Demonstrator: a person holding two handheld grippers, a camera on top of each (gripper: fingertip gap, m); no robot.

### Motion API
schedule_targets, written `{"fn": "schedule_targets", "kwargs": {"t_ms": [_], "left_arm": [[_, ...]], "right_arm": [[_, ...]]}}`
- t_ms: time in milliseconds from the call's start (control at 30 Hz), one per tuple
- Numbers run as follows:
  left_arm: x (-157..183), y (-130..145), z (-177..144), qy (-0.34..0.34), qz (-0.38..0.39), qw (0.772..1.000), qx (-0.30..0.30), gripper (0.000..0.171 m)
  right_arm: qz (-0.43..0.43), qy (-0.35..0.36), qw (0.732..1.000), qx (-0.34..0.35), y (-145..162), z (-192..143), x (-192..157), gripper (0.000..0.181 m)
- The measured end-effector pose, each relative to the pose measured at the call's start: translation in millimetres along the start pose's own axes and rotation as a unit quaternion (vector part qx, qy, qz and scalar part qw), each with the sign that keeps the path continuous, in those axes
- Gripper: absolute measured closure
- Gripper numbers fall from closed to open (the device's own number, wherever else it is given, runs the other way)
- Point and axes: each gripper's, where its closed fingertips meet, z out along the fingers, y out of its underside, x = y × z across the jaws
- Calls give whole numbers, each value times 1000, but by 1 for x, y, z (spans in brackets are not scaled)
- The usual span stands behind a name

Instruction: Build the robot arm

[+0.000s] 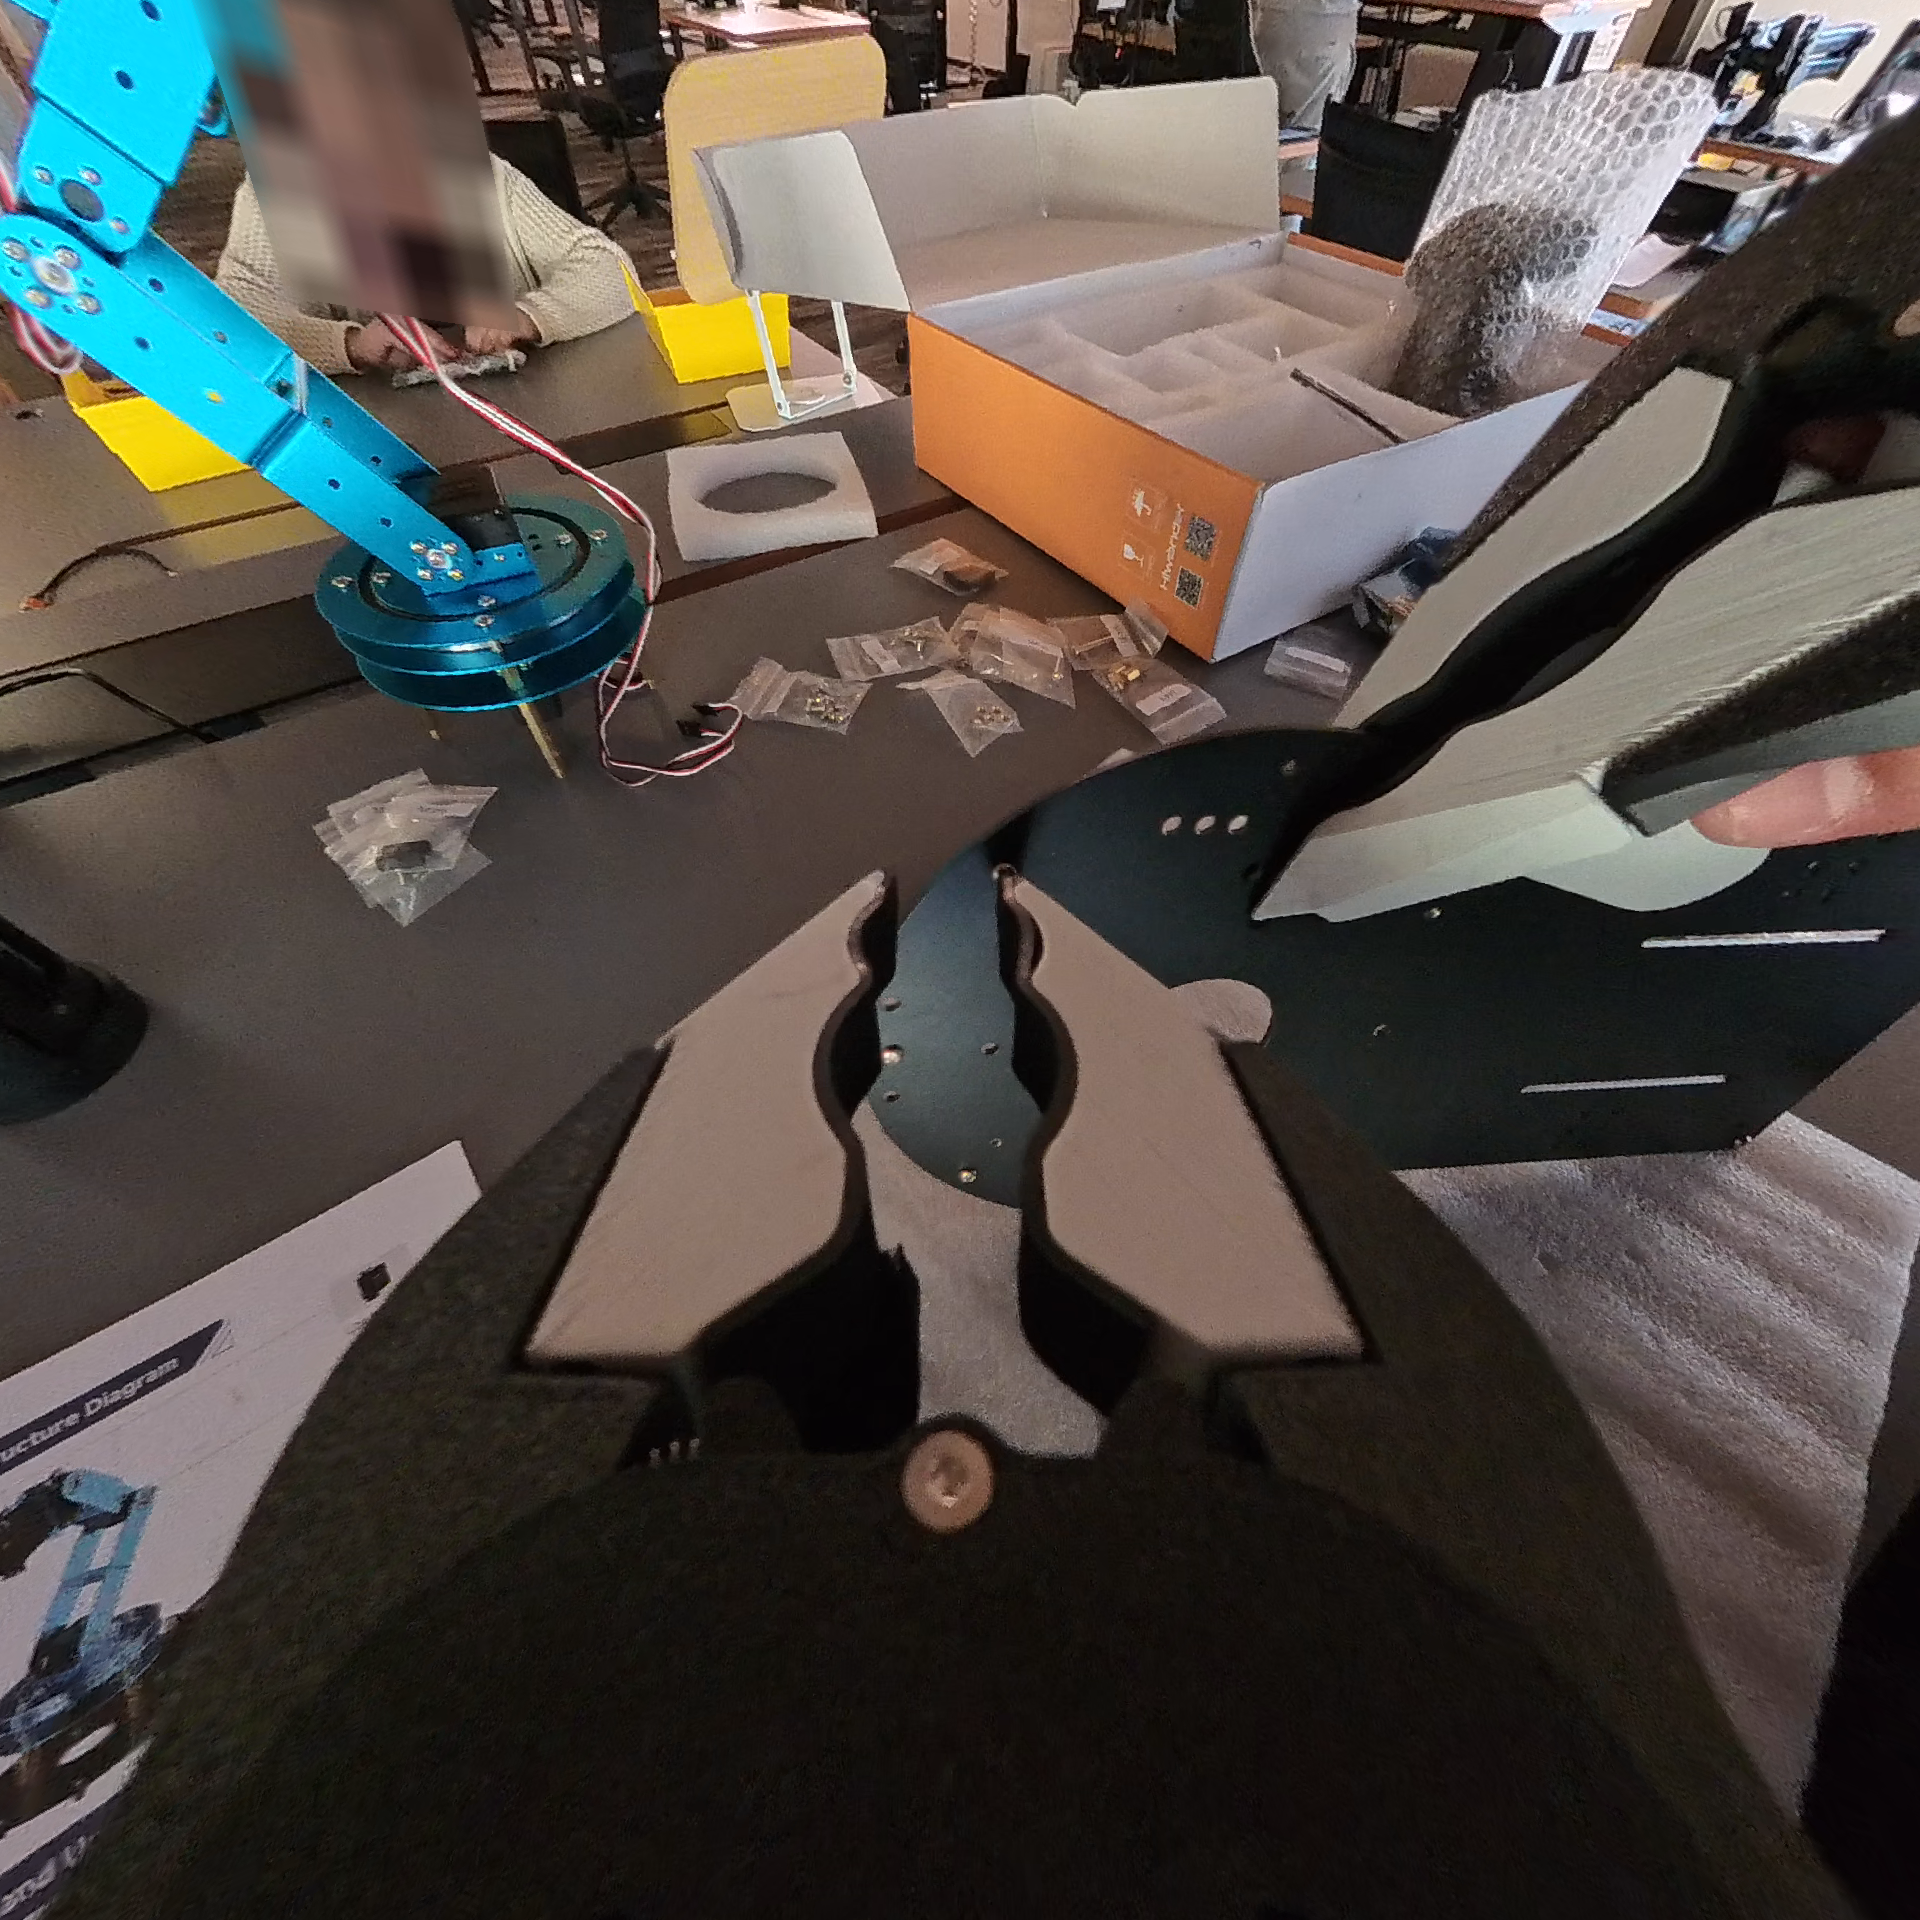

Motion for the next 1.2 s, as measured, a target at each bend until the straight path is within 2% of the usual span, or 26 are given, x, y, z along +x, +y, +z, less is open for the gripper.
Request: {"fn": "schedule_targets", "kwargs": {"t_ms": [233, 533, 700, 867, 1033, 1200], "left_arm": [[-3, 1, 0, 60, -31, 998, -6, 144], [-7, 2, -9, 135, -10, 990, -26, 129], [-9, 5, -7, 184, 9, 983, -23, 130], [7, 12, -3, 298, 6, 954, -34, 131], [4, 17, 7, 290, 55, 955, -20, 148], [3, 18, 4, 298, 71, 952, -15, 151]], "right_arm": [[6, -6, 1000, 9, 0, 0, -2, 176], [11, -27, 999, 20, 0, 0, -3, 177], [10, -27, 999, 15, 0, 1, 2, 177], [-9, -35, 999, 16, 0, 1, -2, 178], [-22, -21, 999, -18, 18, 0, 3, 171], [-18, -22, 999, -30, 37, -7, 1, 173]]}}
